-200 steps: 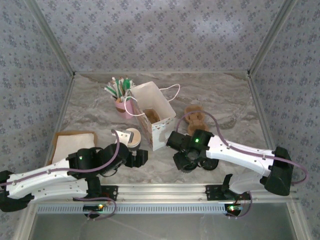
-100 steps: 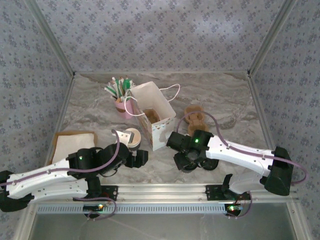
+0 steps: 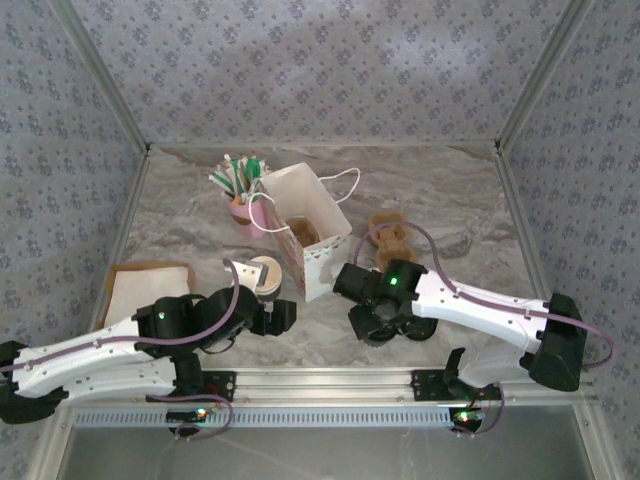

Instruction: Pack the takeout coffee

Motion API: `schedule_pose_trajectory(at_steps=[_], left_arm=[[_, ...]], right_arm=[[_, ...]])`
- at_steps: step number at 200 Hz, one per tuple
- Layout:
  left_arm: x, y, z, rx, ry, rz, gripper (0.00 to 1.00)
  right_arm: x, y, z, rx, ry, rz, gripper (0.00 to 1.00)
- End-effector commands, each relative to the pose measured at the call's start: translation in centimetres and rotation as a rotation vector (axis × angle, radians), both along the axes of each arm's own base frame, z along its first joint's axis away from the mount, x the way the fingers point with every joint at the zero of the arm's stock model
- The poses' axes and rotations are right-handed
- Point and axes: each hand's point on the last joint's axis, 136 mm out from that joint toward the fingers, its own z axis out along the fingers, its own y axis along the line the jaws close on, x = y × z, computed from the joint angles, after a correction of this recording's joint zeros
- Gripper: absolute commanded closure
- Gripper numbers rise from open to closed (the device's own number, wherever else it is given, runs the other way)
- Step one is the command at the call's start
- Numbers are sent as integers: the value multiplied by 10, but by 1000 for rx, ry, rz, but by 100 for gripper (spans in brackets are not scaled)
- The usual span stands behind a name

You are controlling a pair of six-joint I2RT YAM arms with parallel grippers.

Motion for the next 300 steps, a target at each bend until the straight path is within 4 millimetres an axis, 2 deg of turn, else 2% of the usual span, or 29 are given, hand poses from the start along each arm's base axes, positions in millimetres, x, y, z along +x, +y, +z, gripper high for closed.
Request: schedule_pose_trajectory(at_steps=[1, 68, 97, 120, 170, 173, 188, 221, 269, 300], left_arm=[[0, -5, 7, -25, -13, -13, 1], [0, -4, 8, -24, -16, -11, 1], [4, -1, 22, -47, -46, 5, 1], [10, 12, 42, -42, -87, 49, 1], [27, 36, 121, -31, -241, 122, 1], [28, 36, 125, -27, -248, 124, 1], [36, 37, 144, -11, -268, 132, 0], [63, 28, 166, 20, -208, 131, 1], [122, 7, 192, 34, -105, 102, 0], [163, -8, 208, -15, -49, 45, 3]], right_arm=[[2, -4, 7, -13, -13, -18, 21], [3, -4, 9, -7, -22, -19, 29], [4, -7, 15, 5, -43, -19, 31], [3, -13, 25, 17, -65, -29, 31], [-1, -32, 64, 77, -131, -59, 31], [1, -30, 74, 107, -146, -62, 31], [-1, -37, 90, 142, -169, -64, 32], [-5, -43, 130, 244, -216, -32, 31], [-1, -38, 178, 331, -273, 29, 31], [3, -29, 202, 361, -295, 74, 31]])
